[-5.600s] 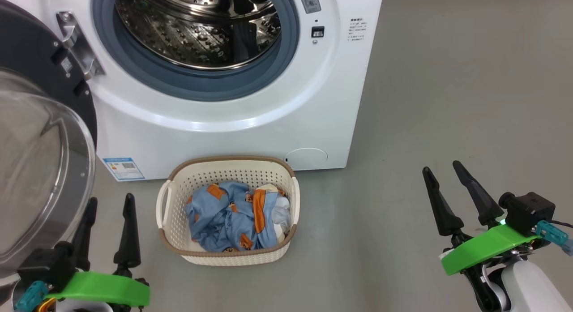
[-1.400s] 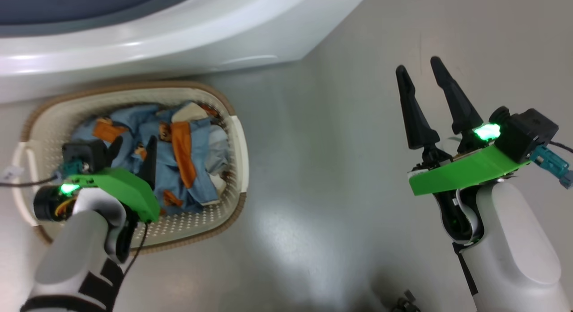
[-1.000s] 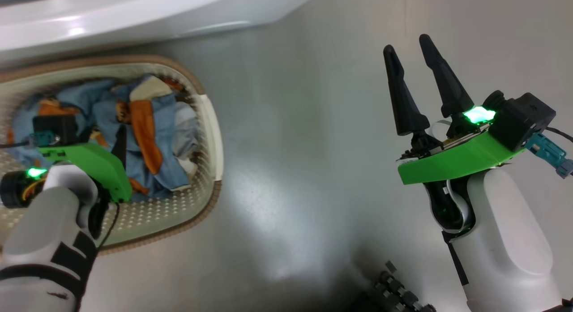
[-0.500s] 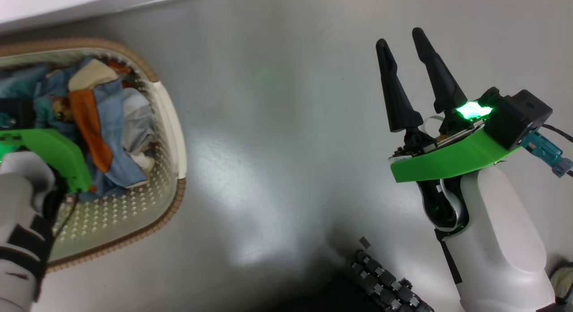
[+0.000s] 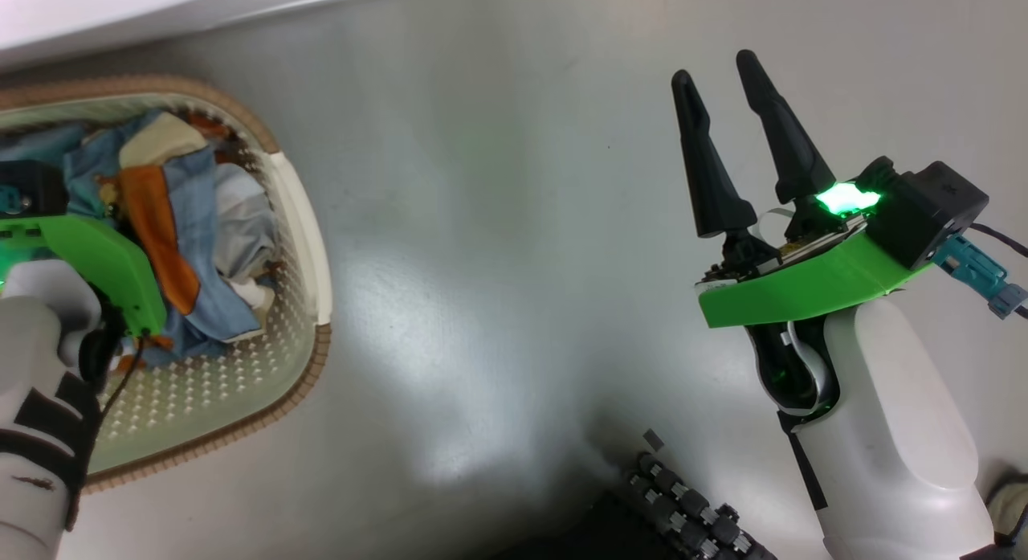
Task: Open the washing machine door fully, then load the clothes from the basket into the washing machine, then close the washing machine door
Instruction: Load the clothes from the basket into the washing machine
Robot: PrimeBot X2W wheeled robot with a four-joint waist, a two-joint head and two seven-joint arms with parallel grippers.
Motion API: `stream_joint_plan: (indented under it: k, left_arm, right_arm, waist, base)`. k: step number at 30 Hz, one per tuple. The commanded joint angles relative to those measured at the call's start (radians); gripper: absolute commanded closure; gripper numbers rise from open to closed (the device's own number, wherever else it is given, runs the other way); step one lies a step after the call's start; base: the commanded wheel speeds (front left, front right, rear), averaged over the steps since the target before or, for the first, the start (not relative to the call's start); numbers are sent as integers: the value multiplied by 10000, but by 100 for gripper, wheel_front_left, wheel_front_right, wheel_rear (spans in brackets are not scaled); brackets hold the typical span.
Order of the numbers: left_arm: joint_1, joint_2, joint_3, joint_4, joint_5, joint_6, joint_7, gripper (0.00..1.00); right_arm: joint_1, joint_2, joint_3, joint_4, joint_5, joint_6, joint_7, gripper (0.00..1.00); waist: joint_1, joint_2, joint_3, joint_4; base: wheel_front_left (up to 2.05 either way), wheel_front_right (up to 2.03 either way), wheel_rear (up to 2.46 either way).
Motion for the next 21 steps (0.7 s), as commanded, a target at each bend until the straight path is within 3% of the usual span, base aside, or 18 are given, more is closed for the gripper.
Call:
stream_joint_plan:
  k: [1, 21]
  left_arm:
    - [346, 224, 65, -160, -153, -25, -214, 100]
    - [2073, -10, -1151, -1588, -1533, -25, -2282, 100]
  right_arm:
    - [243, 42, 96, -195, -6, 16, -48, 0]
    - [591, -119, -84, 175, -94, 16, -48, 0]
  waist:
    - [0, 0, -223, 160]
    - [0, 0, -2616, 1226]
  base:
    - [0, 0, 0]
    - [0, 0, 0]
